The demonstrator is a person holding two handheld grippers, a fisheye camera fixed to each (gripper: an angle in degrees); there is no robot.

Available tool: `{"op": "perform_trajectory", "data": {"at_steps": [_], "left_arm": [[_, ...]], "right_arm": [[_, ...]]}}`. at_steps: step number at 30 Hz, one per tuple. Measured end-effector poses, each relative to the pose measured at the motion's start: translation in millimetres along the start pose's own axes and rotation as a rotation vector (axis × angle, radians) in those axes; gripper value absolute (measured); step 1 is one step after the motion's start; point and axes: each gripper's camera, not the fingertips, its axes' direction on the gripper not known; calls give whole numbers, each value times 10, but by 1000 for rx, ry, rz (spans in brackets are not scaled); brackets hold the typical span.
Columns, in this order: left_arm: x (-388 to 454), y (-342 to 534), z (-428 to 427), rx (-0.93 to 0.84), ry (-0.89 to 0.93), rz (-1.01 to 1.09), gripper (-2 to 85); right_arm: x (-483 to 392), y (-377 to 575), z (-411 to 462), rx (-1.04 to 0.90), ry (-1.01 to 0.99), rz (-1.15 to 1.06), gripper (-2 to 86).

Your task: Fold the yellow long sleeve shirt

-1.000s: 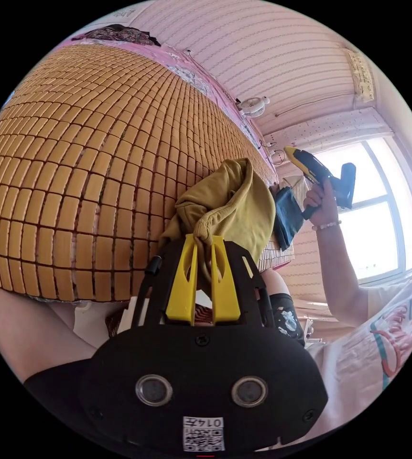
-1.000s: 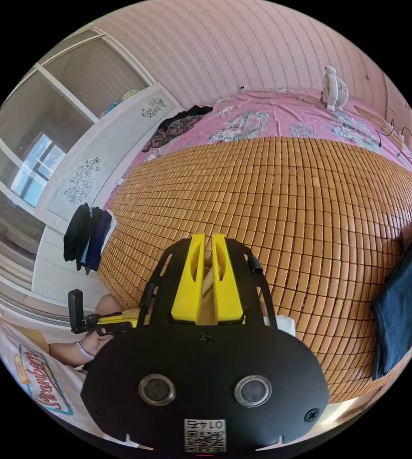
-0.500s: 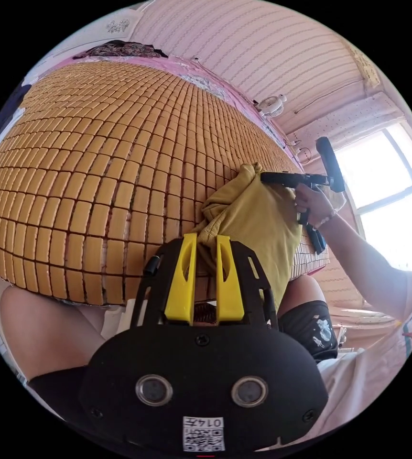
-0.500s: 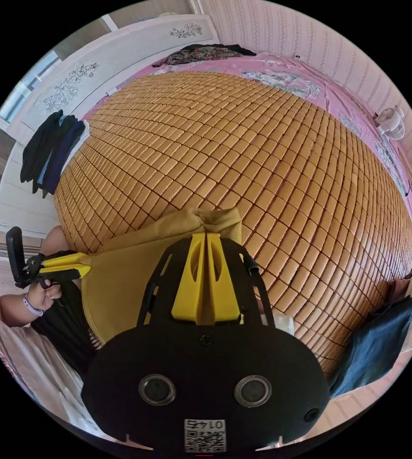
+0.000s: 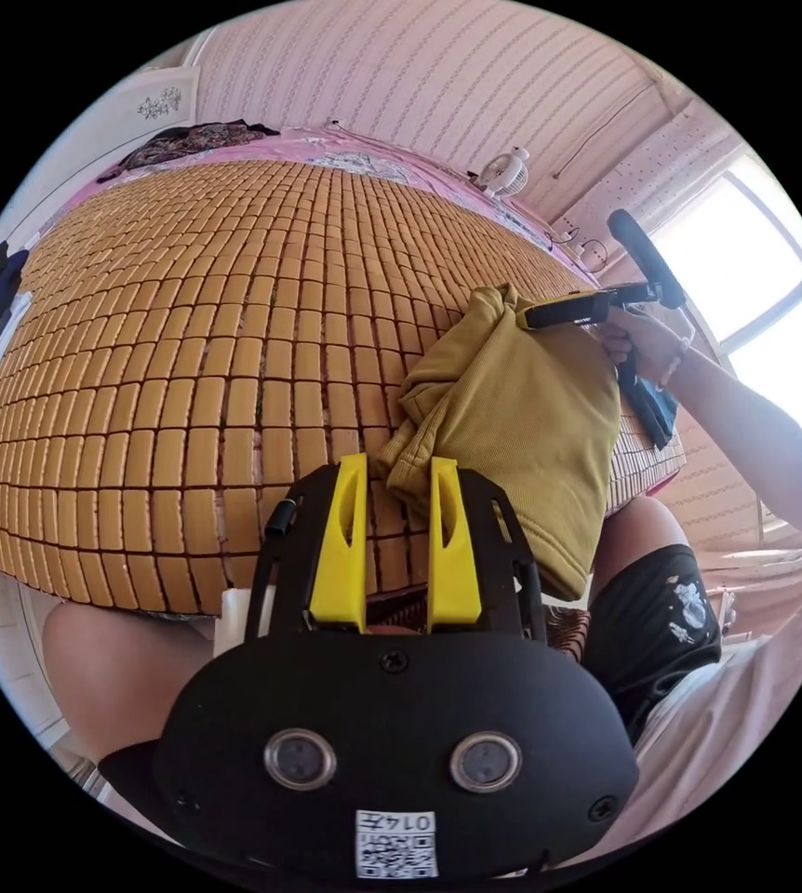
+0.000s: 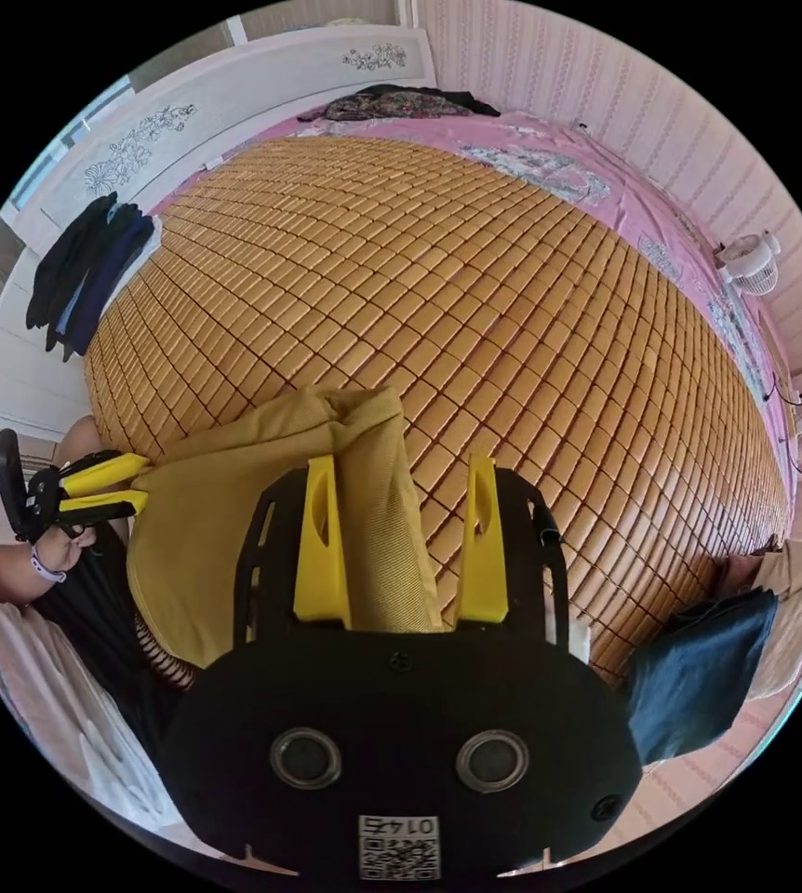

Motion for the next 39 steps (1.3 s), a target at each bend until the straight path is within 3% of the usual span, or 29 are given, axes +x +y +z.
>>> {"op": "perform_trajectory", "data": {"at_steps": [3, 8, 14, 19, 24, 28, 33, 39], "left_arm": [[-51, 51, -36, -5, 6, 8, 85], [-33, 133, -308, -2, 26, 31, 50], [-44, 377, -1168, 184, 162, 91, 39], [-39, 742, -1761, 307, 33, 106, 37], [-391, 1003, -1811, 289, -10, 1, 39], [-519, 951, -1511, 244, 17, 37, 42], [-465, 615, -1046, 178, -110, 119, 44], [-612, 234, -656, 132, -138, 238, 50]], "right_arm": [[263, -32, 30, -22, -259, 2, 101], [550, 105, -36, 9, -433, -12, 65], [526, 804, -652, 340, -542, -120, 54], [233, 1087, -999, 448, -635, -230, 50], [-195, 927, -1263, 472, -580, -315, 45], [-63, 800, -1043, 399, -554, -147, 41], [251, 749, -742, 343, -484, 65, 39], [429, 474, -517, 288, -395, 133, 44]]}}
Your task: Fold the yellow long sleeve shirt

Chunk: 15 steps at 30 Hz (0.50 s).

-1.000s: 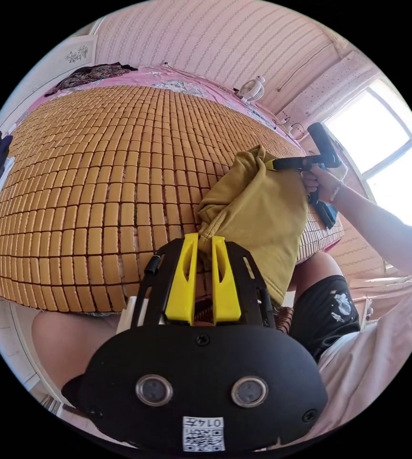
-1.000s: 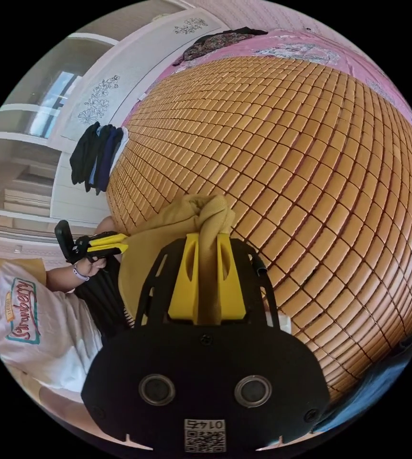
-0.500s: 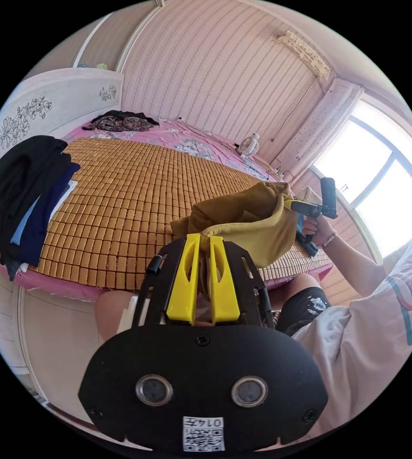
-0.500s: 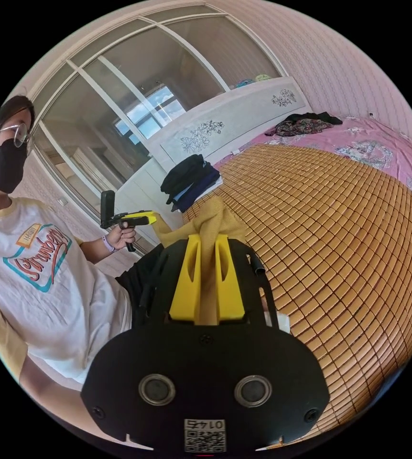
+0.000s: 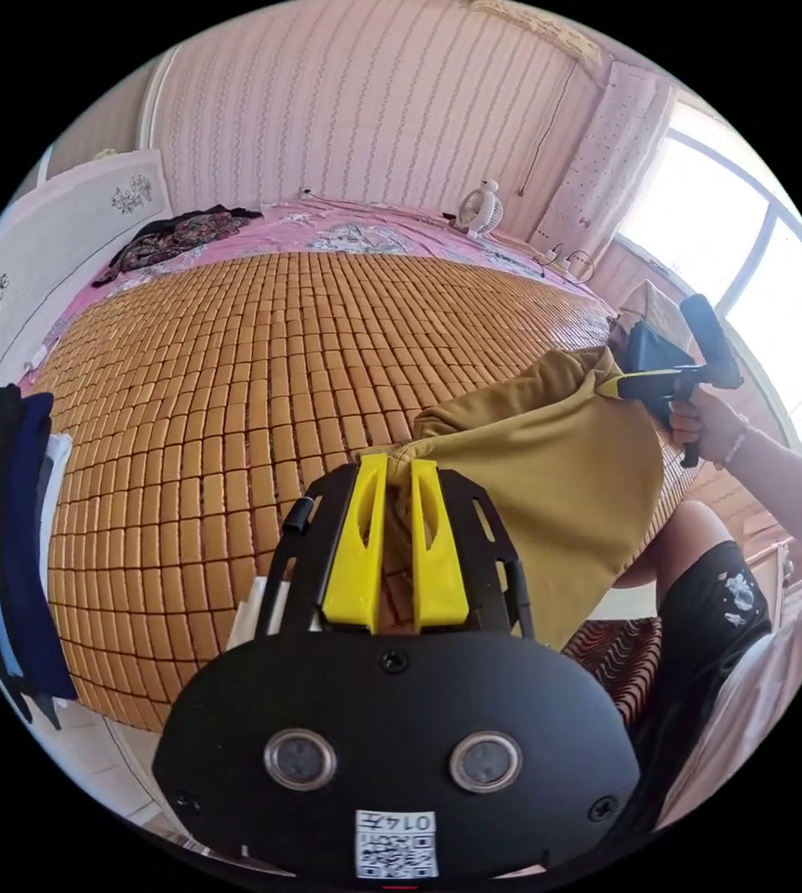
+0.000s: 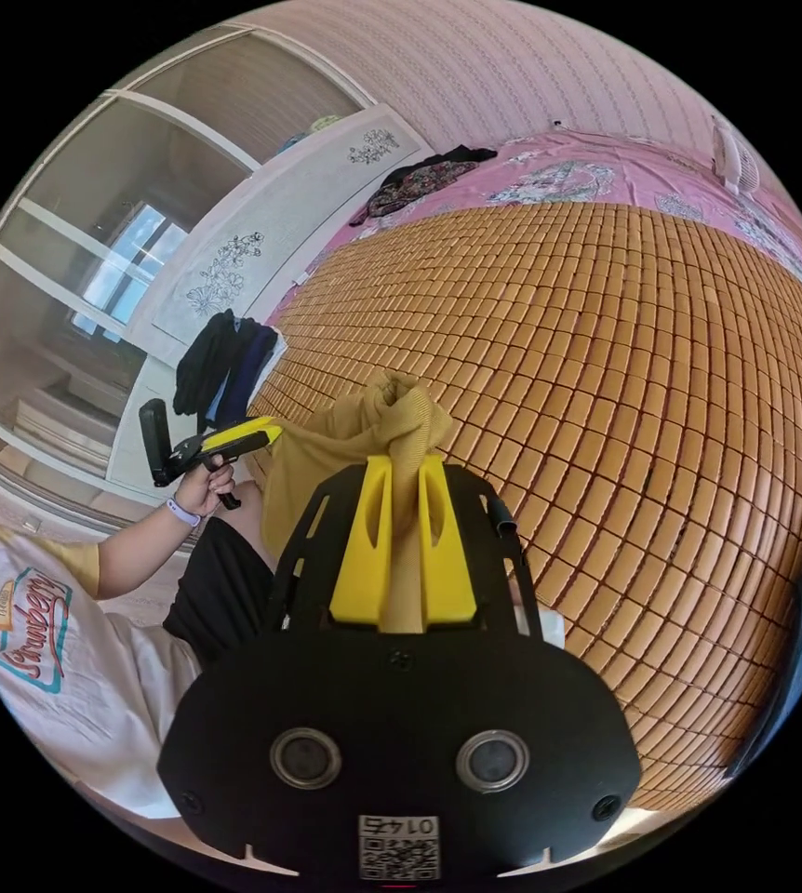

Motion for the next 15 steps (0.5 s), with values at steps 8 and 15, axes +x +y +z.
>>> {"op": "perform_trajectory", "data": {"at_steps": [8, 15], "left_arm": [[169, 32, 340, -36, -167, 217, 95], [-49, 127, 323, -56, -28, 91, 94]], "right_arm": [[263, -174, 415, -122, 107, 73, 70], [658, -125, 481, -61, -57, 185, 105]]}}
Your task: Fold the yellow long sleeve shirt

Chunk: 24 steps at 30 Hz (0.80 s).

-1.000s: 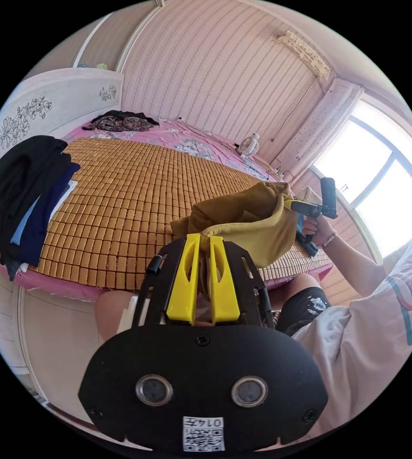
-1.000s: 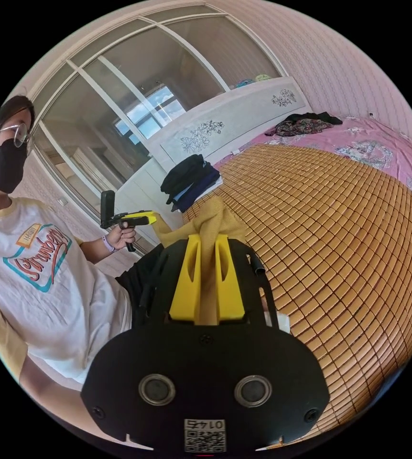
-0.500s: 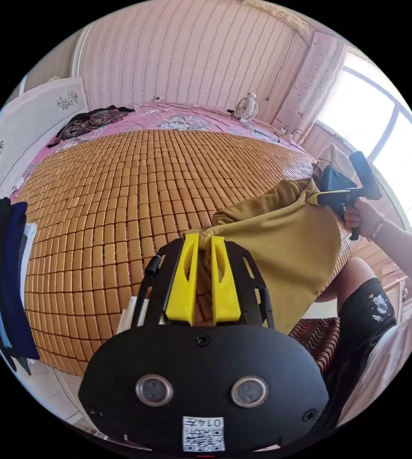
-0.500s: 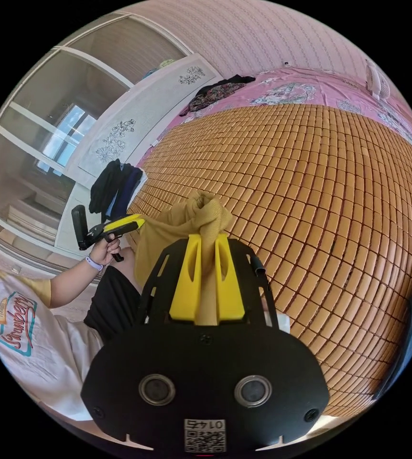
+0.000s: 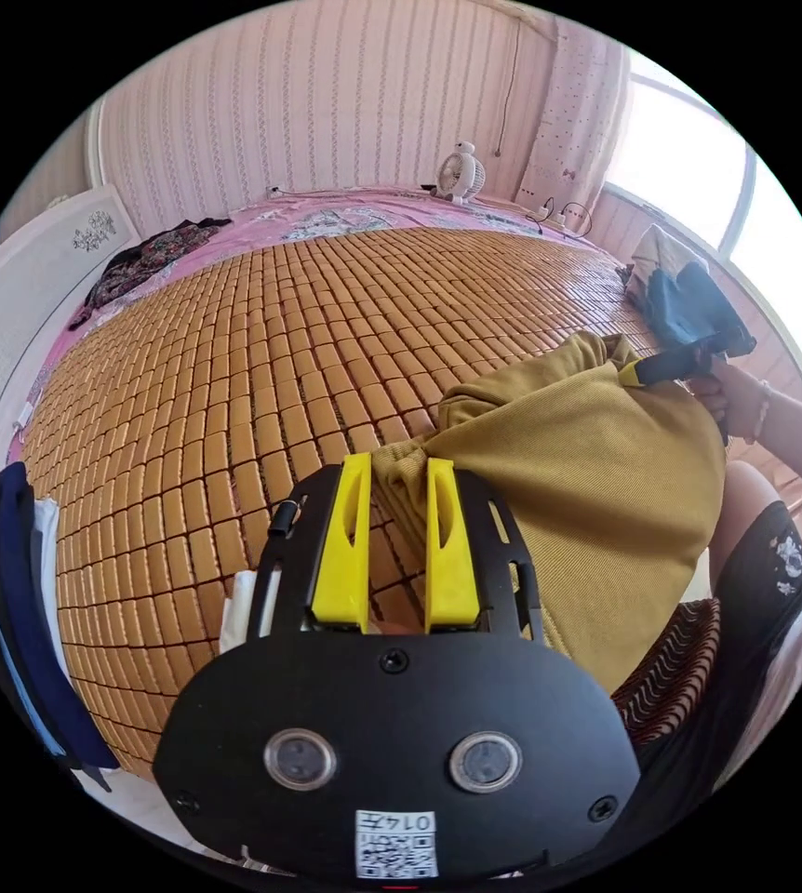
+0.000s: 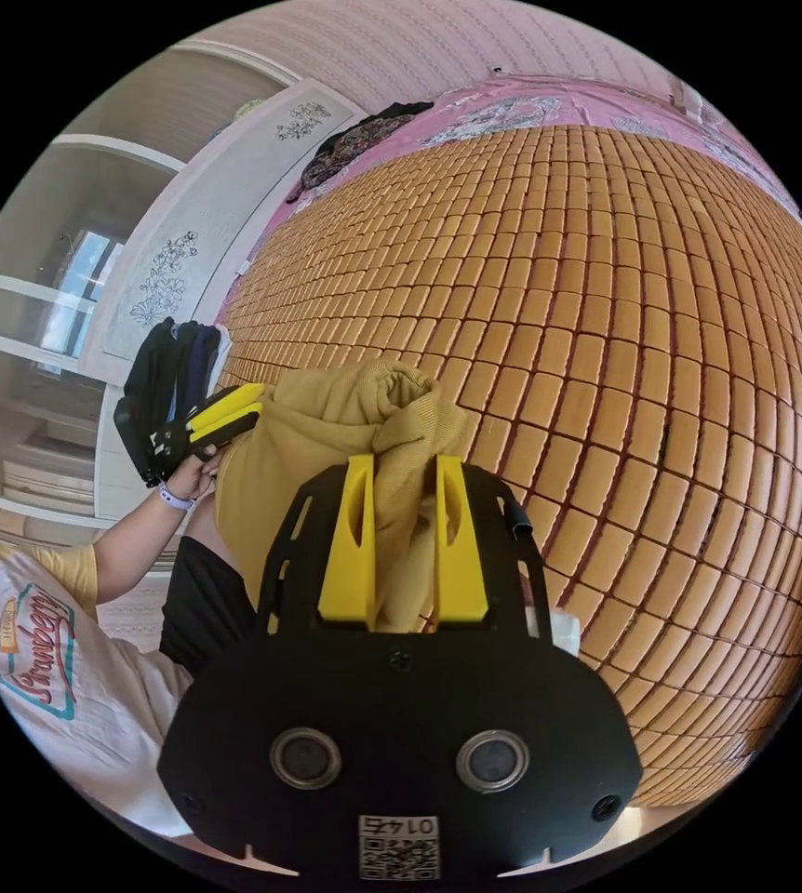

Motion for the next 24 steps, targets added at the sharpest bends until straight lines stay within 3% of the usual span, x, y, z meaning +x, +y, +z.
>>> {"op": "perform_trajectory", "data": {"at_steps": [6, 10, 18, 24], "left_arm": [[-142, 77, 27, -75, 131, -52, 83], [63, 142, -125, -93, 22, -2, 51], [288, 888, -1360, 141, 32, -137, 49], [390, 1671, -2348, 310, -166, -321, 45]], "right_arm": [[325, 69, 45, -3, -153, 55, 96], [265, 150, -27, 15, -111, -21, 68], [-209, 604, -378, 104, -114, -353, 56], [-774, 588, -245, 79, -222, -568, 53]]}}
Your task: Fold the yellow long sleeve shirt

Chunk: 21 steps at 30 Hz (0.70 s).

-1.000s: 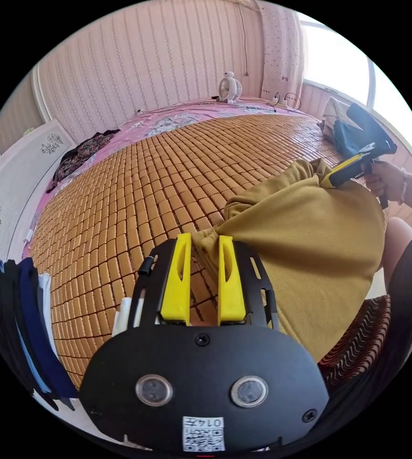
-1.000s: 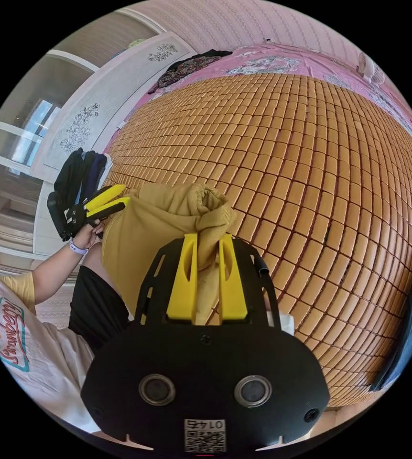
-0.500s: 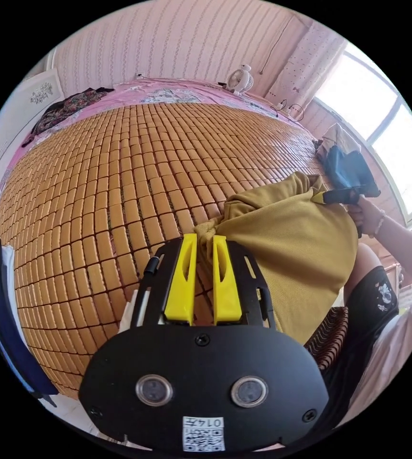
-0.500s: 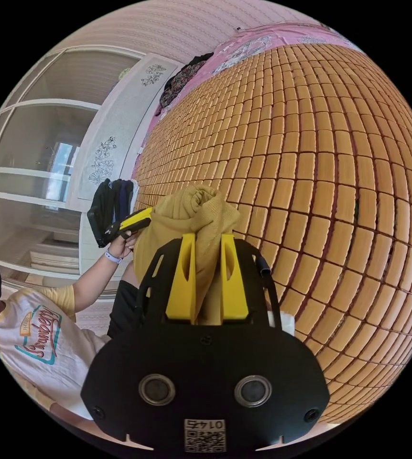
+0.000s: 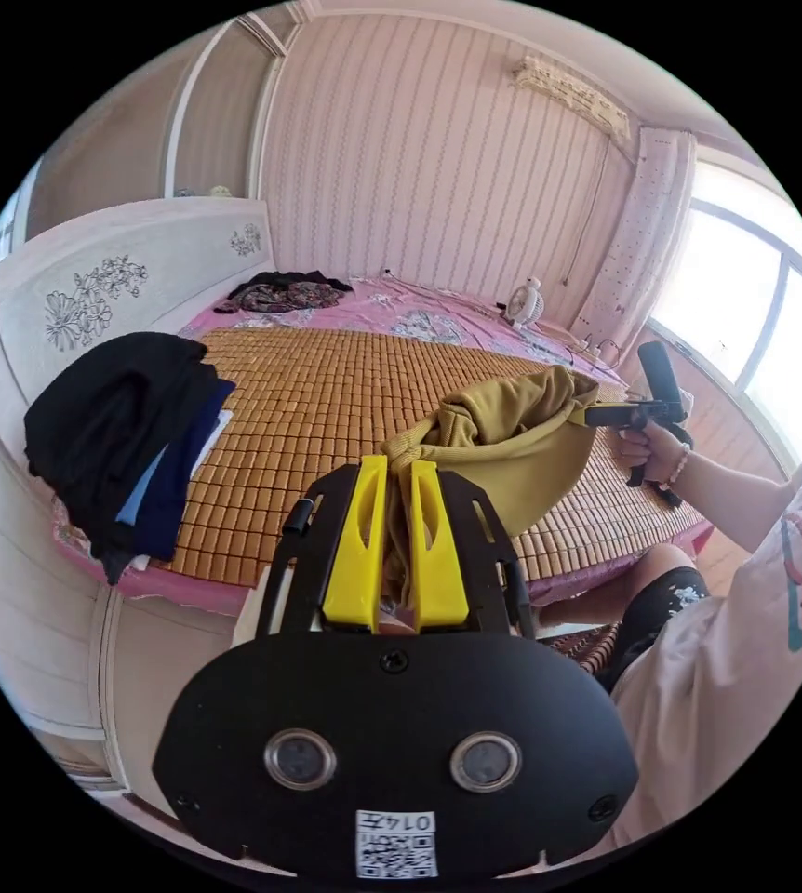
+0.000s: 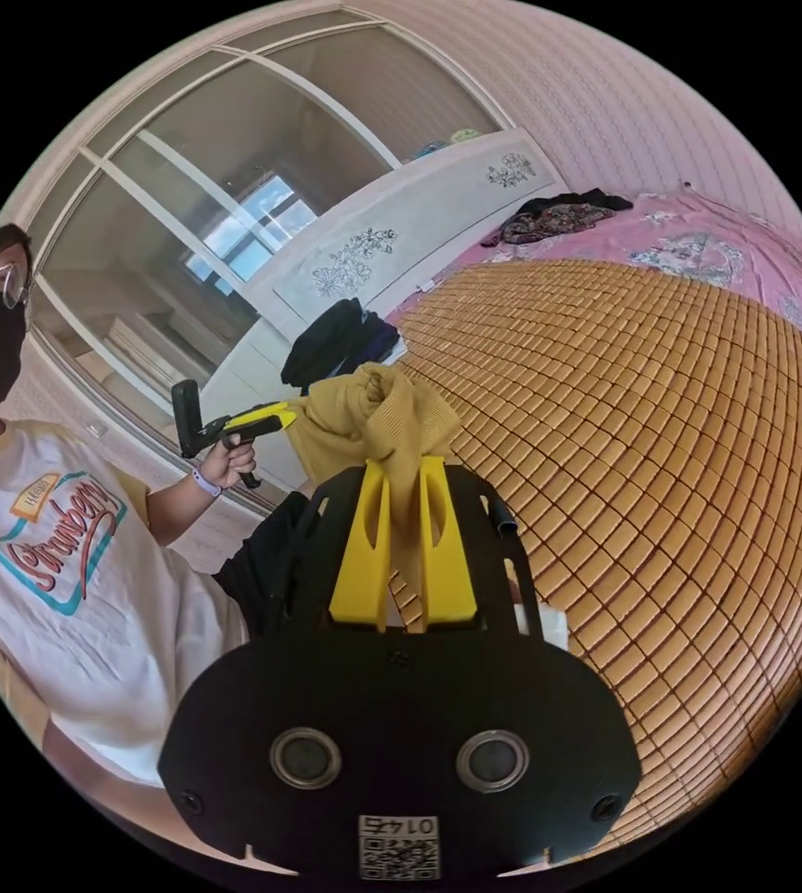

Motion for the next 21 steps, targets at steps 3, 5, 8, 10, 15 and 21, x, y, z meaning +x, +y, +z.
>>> {"op": "perform_trajectory", "data": {"at_steps": [3, 5, 8, 10, 15, 21], "left_arm": [[-297, 83, -502, 134, -96, -118, 44], [-549, 45, -898, 243, -183, -158, 43], [-977, -144, -1309, 373, -268, -196, 45], [-1365, -300, -1440, 441, -262, -268, 46], [-2760, -617, -898, 296, -311, -605, 50], [-3509, -334, 69, 96, -386, -775, 44]], "right_arm": [[-283, -477, 315, -16, -76, -162, 51], [-462, -868, 518, -22, -130, -264, 50], [-788, -1662, 888, -35, -218, -413, 51], [-1055, -2384, 1226, -49, -278, -499, 52], [-1147, -3821, 2476, -175, -186, -326, 79], [-904, -3830, 4036, -331, 97, -221, 65]]}}
